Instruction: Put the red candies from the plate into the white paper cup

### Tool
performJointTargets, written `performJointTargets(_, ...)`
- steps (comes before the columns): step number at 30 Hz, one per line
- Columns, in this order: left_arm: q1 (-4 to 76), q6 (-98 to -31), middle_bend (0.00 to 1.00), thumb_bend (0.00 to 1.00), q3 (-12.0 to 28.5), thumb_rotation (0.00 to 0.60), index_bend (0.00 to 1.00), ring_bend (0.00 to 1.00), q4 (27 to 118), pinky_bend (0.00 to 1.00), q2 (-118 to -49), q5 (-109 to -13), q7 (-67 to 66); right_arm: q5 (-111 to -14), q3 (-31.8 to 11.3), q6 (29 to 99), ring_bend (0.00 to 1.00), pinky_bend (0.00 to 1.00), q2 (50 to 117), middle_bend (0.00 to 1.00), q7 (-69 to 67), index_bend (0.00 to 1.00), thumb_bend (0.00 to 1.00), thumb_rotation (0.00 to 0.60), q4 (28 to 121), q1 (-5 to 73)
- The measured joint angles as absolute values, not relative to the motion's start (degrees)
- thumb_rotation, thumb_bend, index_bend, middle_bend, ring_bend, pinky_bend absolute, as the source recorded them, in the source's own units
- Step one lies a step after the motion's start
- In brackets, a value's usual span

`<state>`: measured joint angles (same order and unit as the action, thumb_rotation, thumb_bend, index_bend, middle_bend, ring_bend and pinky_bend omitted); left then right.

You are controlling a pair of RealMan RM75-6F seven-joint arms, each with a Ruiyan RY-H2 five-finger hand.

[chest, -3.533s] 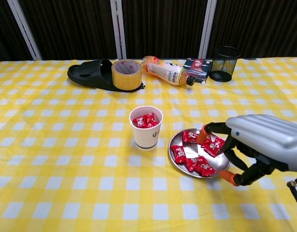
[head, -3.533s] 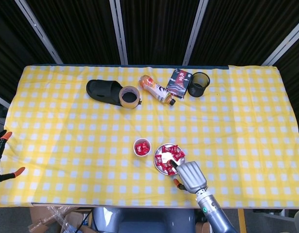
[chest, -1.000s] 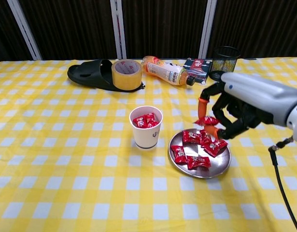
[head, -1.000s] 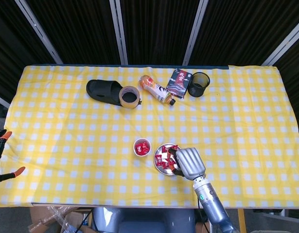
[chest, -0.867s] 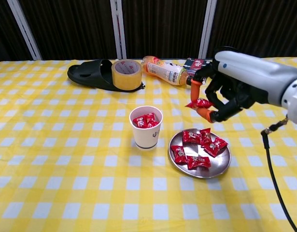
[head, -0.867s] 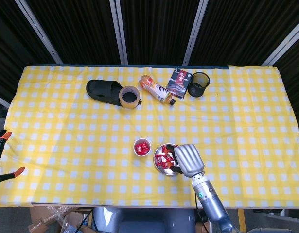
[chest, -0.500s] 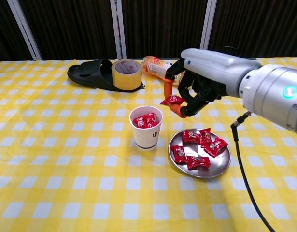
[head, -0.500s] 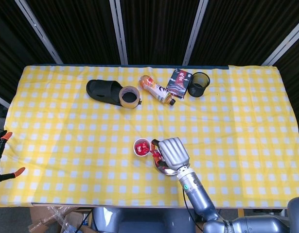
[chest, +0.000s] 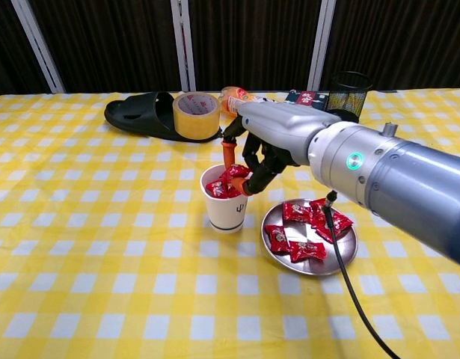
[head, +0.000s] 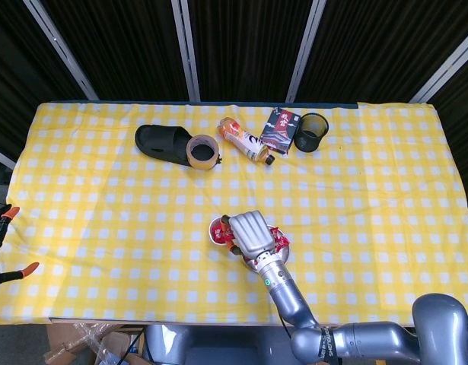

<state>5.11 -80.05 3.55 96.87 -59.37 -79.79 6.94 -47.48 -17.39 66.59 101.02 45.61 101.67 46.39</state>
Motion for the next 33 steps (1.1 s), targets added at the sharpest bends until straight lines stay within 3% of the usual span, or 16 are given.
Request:
performJointTargets(5, 5.15, -79.93, 0.0, 0.05, 3.61, 0.6, 0.0, 0.0, 96.95, 0.0, -59.23, -79.62, 7.21, -46.39, -17.89, 66.5, 0.94, 0.84, 102.17, 0.79, 45.68, 0.5, 0.46, 0.6, 99.93, 47.86)
performJointTargets(11, 5.22, -79.72, 0.0, 0.05, 3.58, 0.6, 0.0, 0.0, 96.97, 0.0, -59.18, -79.45, 7.1, -45.4, -17.85, 66.79, 0.94, 0.84, 102.72, 0.79, 45.72, 0.29, 0.46, 0.6, 98.63, 48.95)
performJointTargets(33, 5.05, -80.85, 0.0, 0.05, 3.57, 0.6, 0.0, 0.0, 97.03, 0.0, -59.81, -79.92, 5.61, -50.65, -12.71, 72.92, 0.94, 0.84, 97.31, 0.79, 43.78, 0.27, 0.46, 0.6, 108.0, 45.13)
